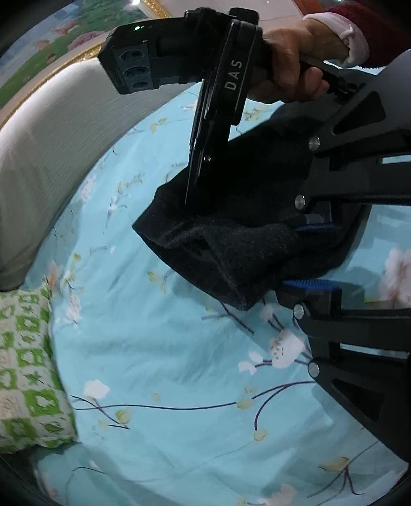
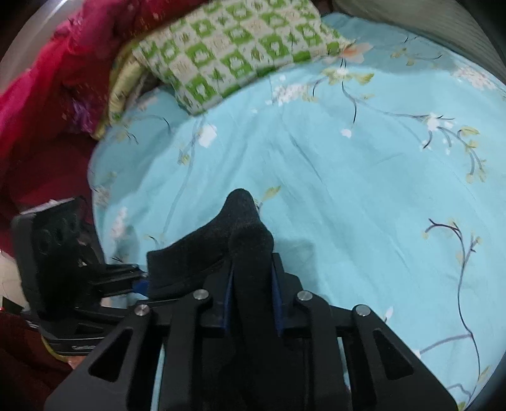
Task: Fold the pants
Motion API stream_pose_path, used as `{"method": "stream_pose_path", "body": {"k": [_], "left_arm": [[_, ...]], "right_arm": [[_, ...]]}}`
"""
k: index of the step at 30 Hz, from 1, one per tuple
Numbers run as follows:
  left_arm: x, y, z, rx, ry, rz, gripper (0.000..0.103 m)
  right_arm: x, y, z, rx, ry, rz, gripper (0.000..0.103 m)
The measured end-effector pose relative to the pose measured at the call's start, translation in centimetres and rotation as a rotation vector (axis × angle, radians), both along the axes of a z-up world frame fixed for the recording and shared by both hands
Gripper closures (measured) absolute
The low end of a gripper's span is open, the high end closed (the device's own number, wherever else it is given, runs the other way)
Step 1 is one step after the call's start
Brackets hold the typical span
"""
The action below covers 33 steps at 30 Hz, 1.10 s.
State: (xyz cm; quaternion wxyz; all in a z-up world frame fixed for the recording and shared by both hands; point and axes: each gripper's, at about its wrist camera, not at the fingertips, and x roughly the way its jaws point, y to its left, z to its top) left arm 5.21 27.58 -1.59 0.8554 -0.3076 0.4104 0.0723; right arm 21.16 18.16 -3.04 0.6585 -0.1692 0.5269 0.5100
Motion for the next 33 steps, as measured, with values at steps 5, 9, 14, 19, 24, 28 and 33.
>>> {"method": "stream_pose_path", "body": {"k": [5,9,14,19,24,28,33], "left_arm": [[-0.7,-2.2,3.6,0.05,-0.054,-0.033,0.083],[-1.4,-4.9,6.6,0.085,-0.109,-0.083,0.084],[-2.0,-9.2,10.4,0.12,-0.19,-0.172,0.084],[-1.6,-13.8,12.8,0.13,-0.247,-0.277,0.084],[-0.5,-18.5,13.8,0.151,-0.275,-0.375,0.084],[-1.4,-22.8,14.0,0.157,-0.283,-0.449,0.084],[-1.0,-26.2,13.1,0.161,-0.268,-0.53,0.084]], "right_arm": [[-1.3,-2.2,3.7,0.099,-0.025,-0.028,0.083],[-2.5,-4.6,7.0,0.18,-0.044,-0.054,0.083],[-4.5,-9.3,11.5,0.26,-0.108,-0.106,0.083],[-6.5,-14.8,14.4,0.321,-0.178,-0.176,0.084],[-7.5,-20.0,15.6,0.36,-0.201,-0.253,0.084],[-8.2,-24.2,15.5,0.4,-0.197,-0.327,0.084],[-9.0,-28.5,14.5,0.423,-0.185,-0.392,0.084]]}}
